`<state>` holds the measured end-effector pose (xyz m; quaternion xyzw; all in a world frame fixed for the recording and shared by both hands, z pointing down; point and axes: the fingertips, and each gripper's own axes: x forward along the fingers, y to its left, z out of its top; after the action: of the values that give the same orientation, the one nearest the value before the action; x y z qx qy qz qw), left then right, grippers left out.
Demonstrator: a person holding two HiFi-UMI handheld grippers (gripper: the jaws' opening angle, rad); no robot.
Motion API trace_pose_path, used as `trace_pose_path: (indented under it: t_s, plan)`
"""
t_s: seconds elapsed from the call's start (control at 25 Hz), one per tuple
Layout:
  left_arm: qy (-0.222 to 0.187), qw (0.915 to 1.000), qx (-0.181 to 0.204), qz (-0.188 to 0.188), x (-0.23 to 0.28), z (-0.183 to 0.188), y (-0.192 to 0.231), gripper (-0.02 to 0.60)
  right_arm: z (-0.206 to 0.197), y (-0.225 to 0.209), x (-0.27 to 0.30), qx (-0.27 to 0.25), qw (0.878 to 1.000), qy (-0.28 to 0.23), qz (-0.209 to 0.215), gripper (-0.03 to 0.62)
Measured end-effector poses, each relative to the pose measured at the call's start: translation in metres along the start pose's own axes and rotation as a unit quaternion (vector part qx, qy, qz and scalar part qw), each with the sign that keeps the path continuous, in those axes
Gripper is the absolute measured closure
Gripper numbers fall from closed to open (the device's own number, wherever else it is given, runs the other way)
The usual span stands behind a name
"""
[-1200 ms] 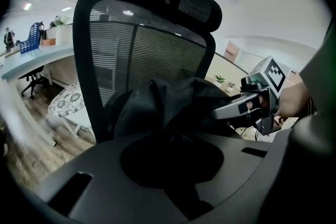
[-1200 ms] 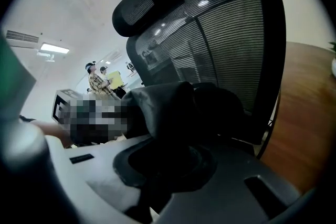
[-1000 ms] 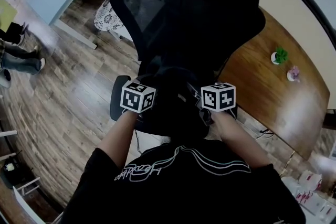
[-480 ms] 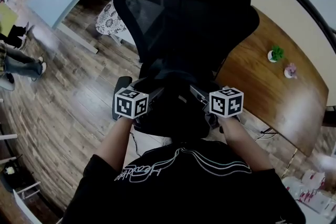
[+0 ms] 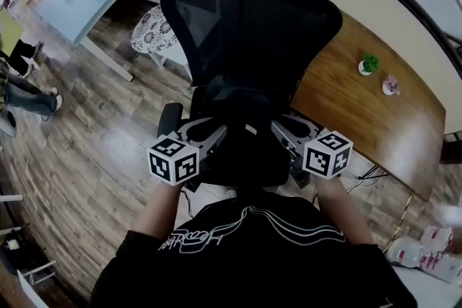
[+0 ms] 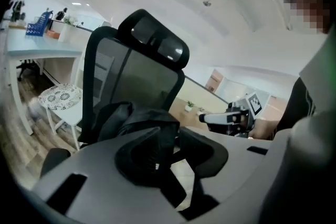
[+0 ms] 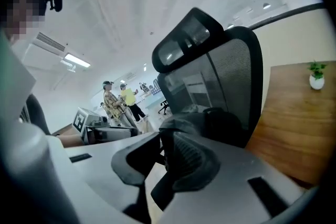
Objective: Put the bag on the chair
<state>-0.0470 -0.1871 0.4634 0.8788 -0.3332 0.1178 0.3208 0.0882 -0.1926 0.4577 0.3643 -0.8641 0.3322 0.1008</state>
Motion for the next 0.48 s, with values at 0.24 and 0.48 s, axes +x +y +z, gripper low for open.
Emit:
trace_pose_path:
  t_s: [0.24, 0.48]
  plan:
    - [-0.052, 0.9952, -0.011, -0.082, -0.041, 0.024, -0.066, 0.532, 0.009, 0.067, -0.028, 0.007, 0.995, -0.047, 0.088, 0.600]
    - [-0.071, 0.9882, 0.041, -0.130, -0.075, 0.041, -0.117, 0.543, 0.029, 0.125, -0.059, -0.029, 0.986, -0.097, 0.133, 0.600]
